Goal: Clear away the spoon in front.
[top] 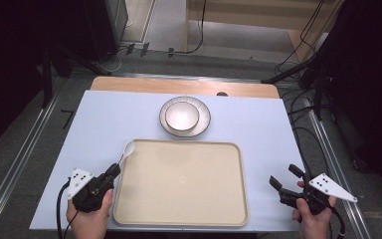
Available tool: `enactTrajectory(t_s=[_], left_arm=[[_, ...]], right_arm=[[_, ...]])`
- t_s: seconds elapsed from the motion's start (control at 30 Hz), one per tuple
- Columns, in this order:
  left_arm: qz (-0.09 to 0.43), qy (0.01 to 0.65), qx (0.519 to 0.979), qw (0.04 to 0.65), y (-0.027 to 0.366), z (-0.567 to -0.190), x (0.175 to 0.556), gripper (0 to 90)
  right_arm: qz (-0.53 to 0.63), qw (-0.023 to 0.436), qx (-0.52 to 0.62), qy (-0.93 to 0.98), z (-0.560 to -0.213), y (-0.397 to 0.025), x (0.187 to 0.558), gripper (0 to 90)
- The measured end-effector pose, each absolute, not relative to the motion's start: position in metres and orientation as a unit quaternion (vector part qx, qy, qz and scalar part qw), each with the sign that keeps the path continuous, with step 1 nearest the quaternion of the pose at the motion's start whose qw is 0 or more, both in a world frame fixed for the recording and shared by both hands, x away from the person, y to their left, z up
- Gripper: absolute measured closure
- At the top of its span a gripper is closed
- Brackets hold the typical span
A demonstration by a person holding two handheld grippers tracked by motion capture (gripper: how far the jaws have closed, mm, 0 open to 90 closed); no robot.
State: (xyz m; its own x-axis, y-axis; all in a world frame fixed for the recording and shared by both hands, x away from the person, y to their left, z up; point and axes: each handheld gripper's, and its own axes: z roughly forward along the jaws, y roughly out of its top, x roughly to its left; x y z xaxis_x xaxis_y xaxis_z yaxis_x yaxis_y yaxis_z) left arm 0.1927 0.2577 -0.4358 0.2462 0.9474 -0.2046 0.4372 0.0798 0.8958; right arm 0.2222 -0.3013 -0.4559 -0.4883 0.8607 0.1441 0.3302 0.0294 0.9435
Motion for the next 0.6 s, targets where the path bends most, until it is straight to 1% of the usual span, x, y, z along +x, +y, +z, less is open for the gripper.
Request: enactTrajectory(t_s=[0.23, 0.4, 0.6], left_arm=[[0.253, 0.564, 0.632, 0.468, 0.251, -0.448, 0.189, 87.1], [0.259, 0.562, 0.642, 0.453, 0.245, -0.45, 0.183, 86.9], [0.241, 0.566, 0.646, 0.452, 0.247, -0.451, 0.183, 86.7]], right_arm=[[0.541, 0.246, 0.441, 0.673, -0.454, -0.301, 0.222, 15.3], [0.539, 0.247, 0.439, 0.675, -0.454, -0.299, 0.221, 15.3], [0.539, 0.246, 0.44, 0.675, -0.454, -0.299, 0.222, 15.4]])
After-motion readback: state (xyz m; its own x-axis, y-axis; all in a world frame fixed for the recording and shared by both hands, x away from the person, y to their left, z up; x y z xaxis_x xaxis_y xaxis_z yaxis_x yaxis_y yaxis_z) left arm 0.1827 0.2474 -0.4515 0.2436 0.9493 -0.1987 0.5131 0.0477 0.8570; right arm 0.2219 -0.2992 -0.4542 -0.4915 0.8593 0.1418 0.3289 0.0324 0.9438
